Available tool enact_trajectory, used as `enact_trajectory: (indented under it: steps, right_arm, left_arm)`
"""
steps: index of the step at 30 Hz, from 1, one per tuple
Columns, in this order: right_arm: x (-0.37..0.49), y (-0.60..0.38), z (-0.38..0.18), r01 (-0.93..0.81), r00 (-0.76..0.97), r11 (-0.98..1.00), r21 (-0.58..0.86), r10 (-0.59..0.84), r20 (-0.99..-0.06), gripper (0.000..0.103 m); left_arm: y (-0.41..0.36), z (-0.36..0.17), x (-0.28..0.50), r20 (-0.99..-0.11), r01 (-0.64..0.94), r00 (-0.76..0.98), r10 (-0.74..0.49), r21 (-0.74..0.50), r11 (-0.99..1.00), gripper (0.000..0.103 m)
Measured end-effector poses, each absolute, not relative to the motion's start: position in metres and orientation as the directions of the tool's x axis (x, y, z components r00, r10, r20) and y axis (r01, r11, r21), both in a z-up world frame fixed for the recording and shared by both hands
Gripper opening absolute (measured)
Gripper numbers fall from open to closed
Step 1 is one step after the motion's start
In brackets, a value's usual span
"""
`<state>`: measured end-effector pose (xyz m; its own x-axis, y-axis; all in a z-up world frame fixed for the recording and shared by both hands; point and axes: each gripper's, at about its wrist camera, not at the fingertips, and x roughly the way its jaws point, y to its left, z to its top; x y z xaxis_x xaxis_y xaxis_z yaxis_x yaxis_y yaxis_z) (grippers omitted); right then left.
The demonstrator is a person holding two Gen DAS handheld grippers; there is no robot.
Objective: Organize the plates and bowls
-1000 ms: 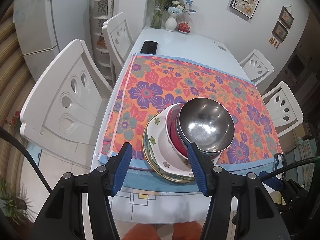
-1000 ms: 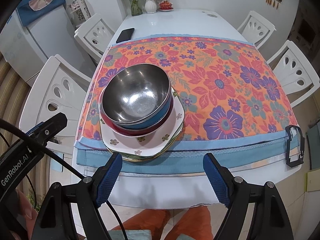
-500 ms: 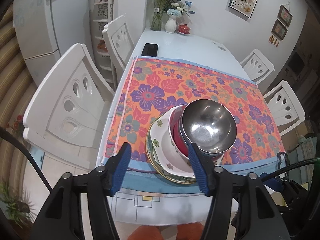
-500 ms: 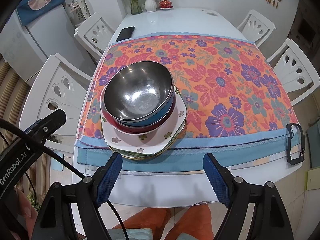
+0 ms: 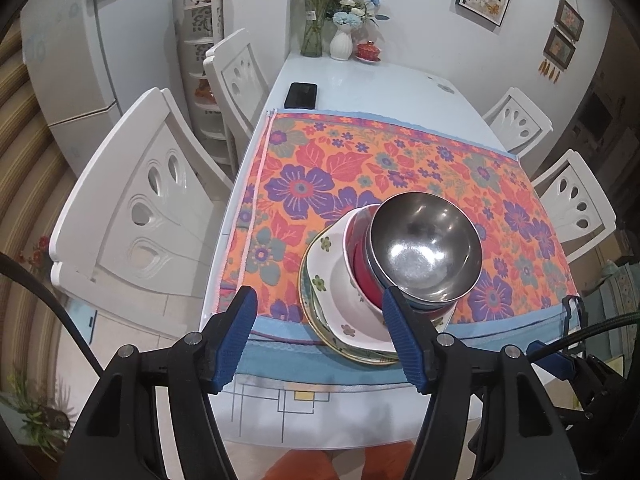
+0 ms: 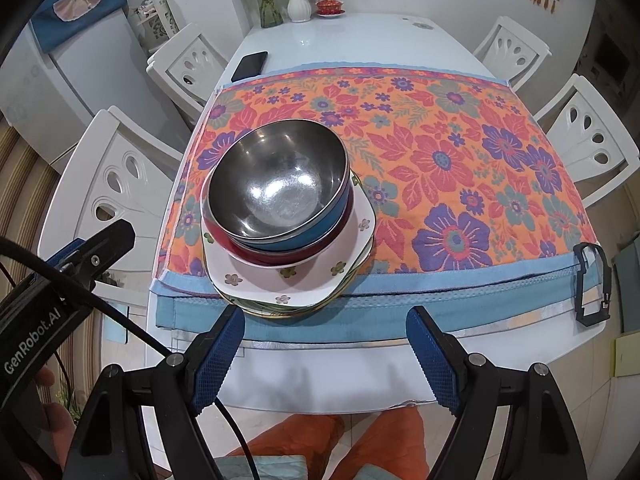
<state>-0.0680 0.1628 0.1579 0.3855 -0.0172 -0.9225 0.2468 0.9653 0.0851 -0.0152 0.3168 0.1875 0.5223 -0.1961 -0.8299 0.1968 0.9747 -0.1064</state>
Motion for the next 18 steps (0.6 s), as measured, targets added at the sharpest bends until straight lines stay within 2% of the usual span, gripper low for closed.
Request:
enact_trajectory:
  steps: [4, 10, 14, 18]
  right_arm:
    - [-0.0685, 0.1645, 0.1574, 0.248, 0.386, 0.965, 0.087, -0.016, -0.922, 0.081]
    - [-0.0663, 0.1652, 0.1555, 0.265, 0.383, 0.96, 0.095, -0.015, -0.924, 0.081]
    - [-0.0647, 0.1653, 0.1556, 0.267, 0.379, 0.96, 0.089, -0.019, -0.925, 0.081]
    - [-0.0643, 0.1659, 0.1557, 0.266, 0.377, 0.96, 0.086, -0.021, -0.926, 0.081]
  left_arm:
    - [0.3176, 0.1879, -0.0159, -0.824, 0.183, 0.536, -0.182, -0.097, 0.978, 0.063]
    - [0.3161, 0.1884, -0.0176, -0.791, 0.157, 0.603, -0.104, -0.01, 0.988, 0.063]
    - [0.3151, 0.1858, -0.0151, -0.794, 0.156, 0.604, -0.069, 0.033, 0.987, 0.069]
    - [0.3112, 0.1868, -0.016, -0.784, 0.161, 0.621, -0.024, 0.097, 0.982, 0.069]
